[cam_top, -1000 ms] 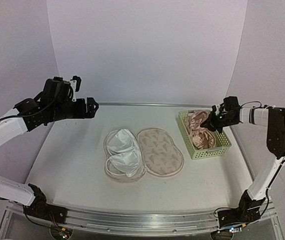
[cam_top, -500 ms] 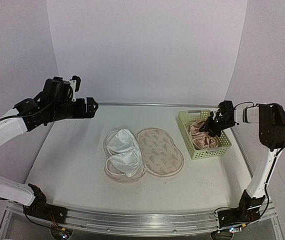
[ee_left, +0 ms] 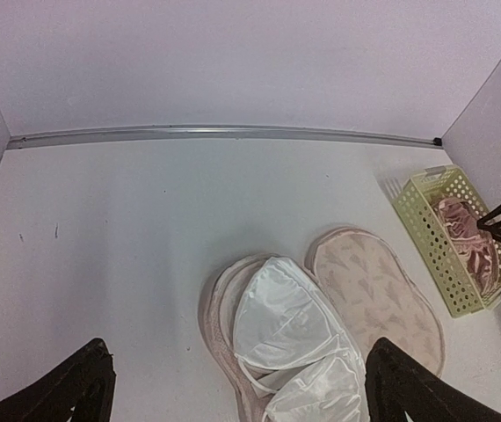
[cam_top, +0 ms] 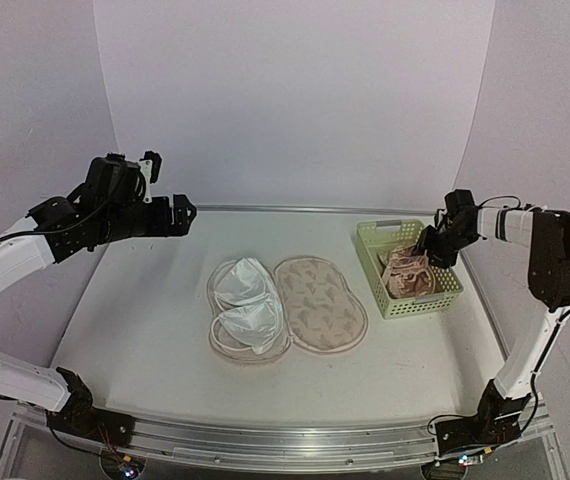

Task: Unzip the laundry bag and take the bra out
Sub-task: Place the bra in the bin, then adjust the bra in the laundry bag, then pick up the bra from the laundry bag.

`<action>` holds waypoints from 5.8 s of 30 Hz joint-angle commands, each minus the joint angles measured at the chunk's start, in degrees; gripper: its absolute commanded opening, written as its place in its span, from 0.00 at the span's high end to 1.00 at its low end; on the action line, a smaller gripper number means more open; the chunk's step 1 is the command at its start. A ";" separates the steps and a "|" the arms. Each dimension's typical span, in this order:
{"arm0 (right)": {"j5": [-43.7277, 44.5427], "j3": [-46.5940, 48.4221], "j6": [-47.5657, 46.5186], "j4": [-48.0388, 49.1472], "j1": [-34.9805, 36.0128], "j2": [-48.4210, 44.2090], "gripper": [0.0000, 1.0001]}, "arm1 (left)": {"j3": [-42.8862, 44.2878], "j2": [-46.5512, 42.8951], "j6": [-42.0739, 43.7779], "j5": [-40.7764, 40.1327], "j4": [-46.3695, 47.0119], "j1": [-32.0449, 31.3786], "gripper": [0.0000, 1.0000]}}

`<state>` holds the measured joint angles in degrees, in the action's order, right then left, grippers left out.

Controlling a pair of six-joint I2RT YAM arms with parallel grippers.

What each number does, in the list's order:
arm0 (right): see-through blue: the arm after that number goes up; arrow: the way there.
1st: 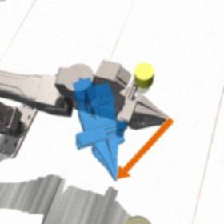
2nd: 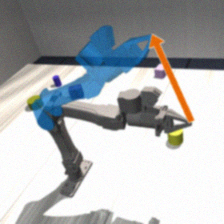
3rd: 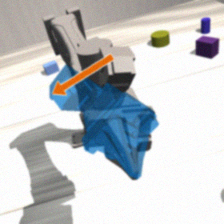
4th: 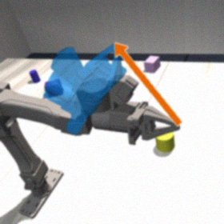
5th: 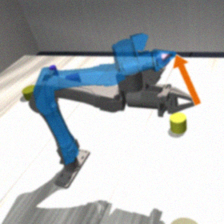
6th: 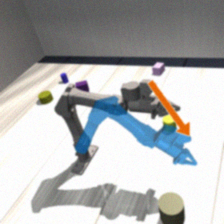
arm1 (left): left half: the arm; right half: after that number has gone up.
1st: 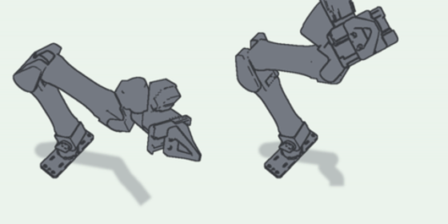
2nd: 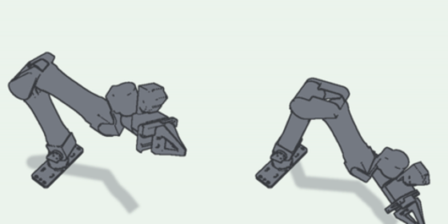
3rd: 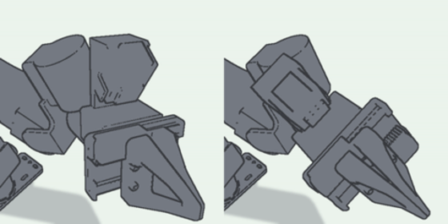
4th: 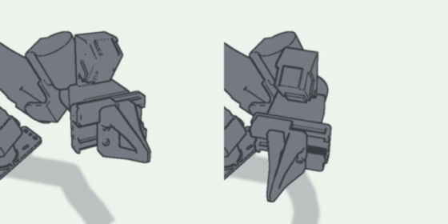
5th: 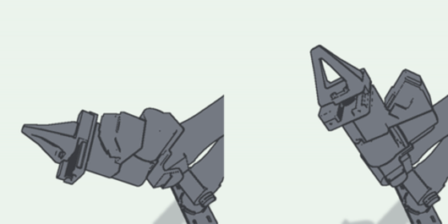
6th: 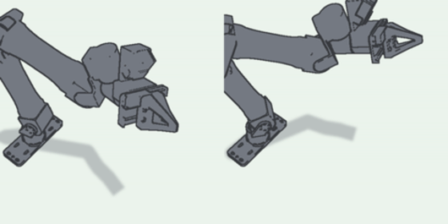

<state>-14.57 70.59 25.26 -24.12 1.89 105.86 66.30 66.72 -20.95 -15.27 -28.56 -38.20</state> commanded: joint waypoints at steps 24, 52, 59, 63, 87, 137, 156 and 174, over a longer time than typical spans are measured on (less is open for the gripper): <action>-1.45 8.47 4.38 -3.41 18.44 -14.20 0.44 | -1.03 -0.59 0.21 -0.20 0.58 0.31 0.00; -14.35 13.71 21.20 15.83 38.22 11.69 0.39 | -5.44 4.70 -6.04 5.23 0.56 0.31 0.00; -16.01 15.81 23.62 18.35 39.30 16.44 0.39 | -6.31 10.43 -7.75 8.36 1.07 0.31 0.01; -16.20 17.51 24.20 18.75 39.59 18.52 0.39 | -6.88 13.07 -8.26 9.97 2.38 0.31 0.01; -20.41 19.56 27.30 22.17 41.04 23.19 0.58 | -10.14 21.06 -10.78 16.94 8.95 0.31 0.02; -16.31 7.13 25.94 23.50 41.04 14.30 0.53 | -8.49 22.05 -9.68 16.63 8.27 0.31 0.03; -18.92 14.67 27.80 23.00 41.79 19.57 0.71 | -9.41 21.52 -9.02 15.84 8.17 0.31 0.03; -19.64 15.65 27.30 21.84 41.88 21.36 0.74 | -9.01 22.50 -8.41 15.84 8.18 0.31 0.03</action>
<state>-33.21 83.31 52.97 -2.96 43.44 126.67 56.12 89.03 -30.02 1.37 -21.41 -38.20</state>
